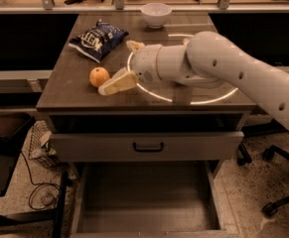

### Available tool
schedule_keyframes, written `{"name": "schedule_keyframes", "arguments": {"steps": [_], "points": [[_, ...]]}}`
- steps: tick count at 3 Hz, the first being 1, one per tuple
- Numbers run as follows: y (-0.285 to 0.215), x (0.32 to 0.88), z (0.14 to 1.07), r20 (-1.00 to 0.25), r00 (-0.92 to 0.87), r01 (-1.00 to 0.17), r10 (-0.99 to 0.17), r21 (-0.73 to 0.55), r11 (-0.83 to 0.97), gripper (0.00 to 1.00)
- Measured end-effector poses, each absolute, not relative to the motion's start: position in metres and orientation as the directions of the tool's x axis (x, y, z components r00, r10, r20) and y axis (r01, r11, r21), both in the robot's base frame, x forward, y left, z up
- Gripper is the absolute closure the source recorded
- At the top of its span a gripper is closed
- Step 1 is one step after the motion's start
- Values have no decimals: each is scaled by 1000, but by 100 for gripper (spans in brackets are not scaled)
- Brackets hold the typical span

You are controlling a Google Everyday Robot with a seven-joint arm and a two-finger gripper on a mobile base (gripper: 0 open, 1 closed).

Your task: Place orange into middle drawer

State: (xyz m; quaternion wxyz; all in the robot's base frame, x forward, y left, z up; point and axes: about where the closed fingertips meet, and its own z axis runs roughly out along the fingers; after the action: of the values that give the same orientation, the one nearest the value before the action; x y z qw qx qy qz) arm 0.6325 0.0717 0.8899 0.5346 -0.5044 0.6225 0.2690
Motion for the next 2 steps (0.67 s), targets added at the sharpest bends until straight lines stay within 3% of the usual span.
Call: {"name": "schedule_keyframes", "arguments": {"steps": [2], "points": [[104, 631, 875, -955, 20, -951, -297, -110, 288, 0]]}}
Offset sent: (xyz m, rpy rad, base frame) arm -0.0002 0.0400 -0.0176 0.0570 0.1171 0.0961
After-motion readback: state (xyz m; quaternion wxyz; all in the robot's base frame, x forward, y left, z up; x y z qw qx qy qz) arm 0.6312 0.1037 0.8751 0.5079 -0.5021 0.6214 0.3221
